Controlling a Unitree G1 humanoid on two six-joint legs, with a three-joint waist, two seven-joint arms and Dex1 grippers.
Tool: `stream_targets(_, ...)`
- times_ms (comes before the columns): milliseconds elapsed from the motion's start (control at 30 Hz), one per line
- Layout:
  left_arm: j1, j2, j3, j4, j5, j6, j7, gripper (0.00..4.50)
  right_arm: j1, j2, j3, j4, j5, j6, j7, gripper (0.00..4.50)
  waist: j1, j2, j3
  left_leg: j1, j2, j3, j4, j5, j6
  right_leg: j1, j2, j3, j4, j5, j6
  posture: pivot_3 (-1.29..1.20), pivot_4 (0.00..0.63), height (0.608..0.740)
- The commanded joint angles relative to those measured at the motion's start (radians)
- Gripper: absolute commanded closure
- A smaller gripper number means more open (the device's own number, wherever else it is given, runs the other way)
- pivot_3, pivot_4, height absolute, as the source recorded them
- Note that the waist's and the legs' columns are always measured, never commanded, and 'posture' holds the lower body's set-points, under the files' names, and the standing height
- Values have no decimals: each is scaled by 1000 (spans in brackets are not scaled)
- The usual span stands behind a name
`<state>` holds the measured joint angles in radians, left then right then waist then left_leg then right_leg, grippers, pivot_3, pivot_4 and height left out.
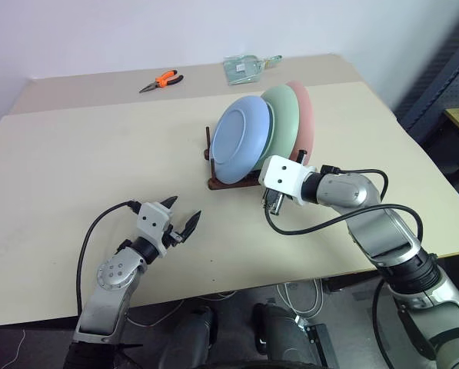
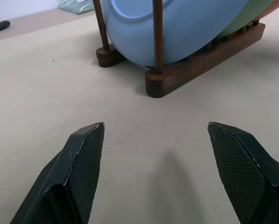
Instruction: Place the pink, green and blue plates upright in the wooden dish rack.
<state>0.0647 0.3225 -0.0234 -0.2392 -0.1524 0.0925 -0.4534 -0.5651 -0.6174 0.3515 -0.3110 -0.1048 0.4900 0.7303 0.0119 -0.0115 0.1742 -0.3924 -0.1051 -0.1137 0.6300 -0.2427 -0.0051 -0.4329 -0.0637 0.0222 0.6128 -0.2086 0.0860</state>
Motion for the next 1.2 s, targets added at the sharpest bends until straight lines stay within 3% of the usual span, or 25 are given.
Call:
stream_targets(33,-7,2,1,-20,2,-14,-1,871,-37,20,-29,-22,-5,-19,-8,4481,0,0,0,0,0,0,0,0,0,0,0,0,0,0,0,0,150,740)
stream_targets(333,-5,1,-1,-22,4,-15,1,871,-74,75,-31,-68,8,-52,-3,4481,0,0,0,0,0,0,0,0,0,0,0,0,0,0,0,0,150,740)
stream_targets(600,0,0,-6,-27,8,-13,3,871,-57,52,-27,-81,-6,-61,21,4481,0,0,0,0,0,0,0,0,0,0,0,0,0,0,0,0,150,740)
stream_targets(933,11,2,-5,-32,6,-12,-2,871,101,-152,-185,-176,90,-45,151,4481,1,0,0,0,0,0,0,0,0,1,0,0,0,0,0,0,150,740)
stream_targets(1200,-13,4,-29,-8,10,-12,-39,871,167,-215,-232,-182,34,-15,98,4481,2,0,0,0,0,0,1,0,0,1,-1,0,0,0,0,0,150,740)
